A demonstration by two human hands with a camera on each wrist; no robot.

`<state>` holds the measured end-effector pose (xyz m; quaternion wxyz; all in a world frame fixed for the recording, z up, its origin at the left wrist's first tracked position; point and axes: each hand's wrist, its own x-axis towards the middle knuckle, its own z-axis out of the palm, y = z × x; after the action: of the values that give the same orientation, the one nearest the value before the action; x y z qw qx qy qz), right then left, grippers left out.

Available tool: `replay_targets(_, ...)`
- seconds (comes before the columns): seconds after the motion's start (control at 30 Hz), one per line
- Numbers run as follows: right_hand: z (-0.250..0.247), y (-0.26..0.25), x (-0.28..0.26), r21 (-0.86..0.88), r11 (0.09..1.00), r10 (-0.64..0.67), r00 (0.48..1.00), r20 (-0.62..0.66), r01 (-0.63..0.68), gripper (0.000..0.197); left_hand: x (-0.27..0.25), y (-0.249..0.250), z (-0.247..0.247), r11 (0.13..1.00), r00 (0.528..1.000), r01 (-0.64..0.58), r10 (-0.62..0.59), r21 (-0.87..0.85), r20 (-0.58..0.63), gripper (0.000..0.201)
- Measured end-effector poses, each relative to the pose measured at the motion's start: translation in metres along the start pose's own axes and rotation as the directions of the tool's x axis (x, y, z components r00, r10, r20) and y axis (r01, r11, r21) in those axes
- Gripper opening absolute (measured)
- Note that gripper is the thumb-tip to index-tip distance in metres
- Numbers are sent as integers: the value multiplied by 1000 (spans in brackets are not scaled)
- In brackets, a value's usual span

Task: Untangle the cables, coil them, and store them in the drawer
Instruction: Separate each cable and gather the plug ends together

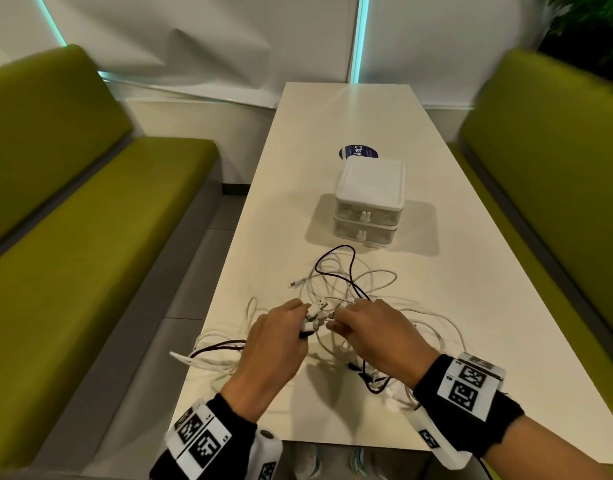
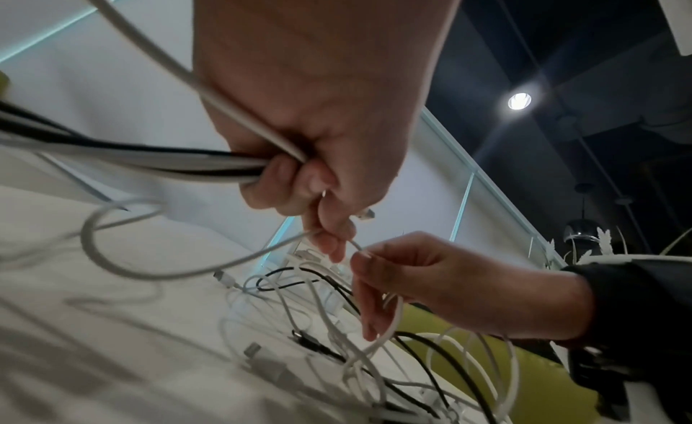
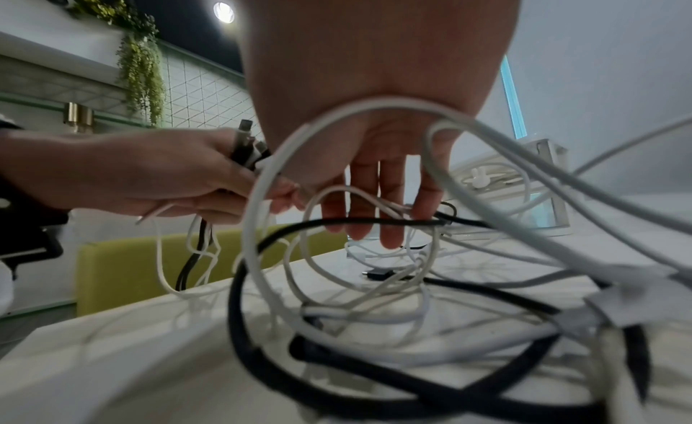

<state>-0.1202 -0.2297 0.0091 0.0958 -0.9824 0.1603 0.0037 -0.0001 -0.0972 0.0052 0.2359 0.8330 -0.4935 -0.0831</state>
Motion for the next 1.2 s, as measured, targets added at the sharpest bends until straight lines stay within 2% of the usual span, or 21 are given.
replay_targets(0.1, 3, 4, 2, 33, 996, 76, 997, 15, -77, 34, -1, -4, -8, 997, 999, -25, 23, -68, -35, 23)
replay_targets(0.2, 5, 10, 3, 110, 982, 154, 988, 0, -153, 33, 1, -13, -25, 978, 988, 61, -88, -198, -129, 36)
replay_targets(0.27, 4, 11, 2, 99, 983, 157, 988, -4, -156, 34, 1, -17, -33, 968, 981, 113, -145, -222, -132, 40)
replay_targets(0.37, 2, 7, 3, 72, 989, 126, 992, 1, -126, 31, 2, -25, -34, 964, 978, 128, -162, -234, -131, 45)
replay_targets(0.5, -1, 7, 3, 93, 988, 120, 993, 11, -120, 26, 4, -42, -41, 949, 963, 194, -233, -249, -137, 34)
replay_targets(0.7, -7, -1, 7, 95, 994, 66, 995, -80, -58, 25, 6, -82, -62, 907, 901, 321, -381, -274, -206, 31)
replay_targets(0.8, -11, -15, 17, 102, 994, 34, 993, -110, -23, 24, 4, -107, -74, 869, 846, 408, -475, -279, -243, 25)
replay_targets(0.9, -8, -27, 25, 65, 998, -1, 999, -53, 5, 24, -4, -131, -87, 834, 785, 485, -548, -265, -290, 23)
replay_targets(1.0, 2, -34, 28, 39, 999, -35, 998, 57, 33, 22, -12, -155, -89, 802, 744, 558, -598, -215, -298, 23)
replay_targets(1.07, 9, -36, 28, -13, 998, -60, 992, 107, 61, 22, -16, -172, -83, 780, 735, 601, -625, -174, -263, 22)
replay_targets(1.2, 17, -38, 25, -168, 984, -23, 976, 216, 61, 24, -19, -197, -59, 736, 723, 668, -676, -106, -144, 22)
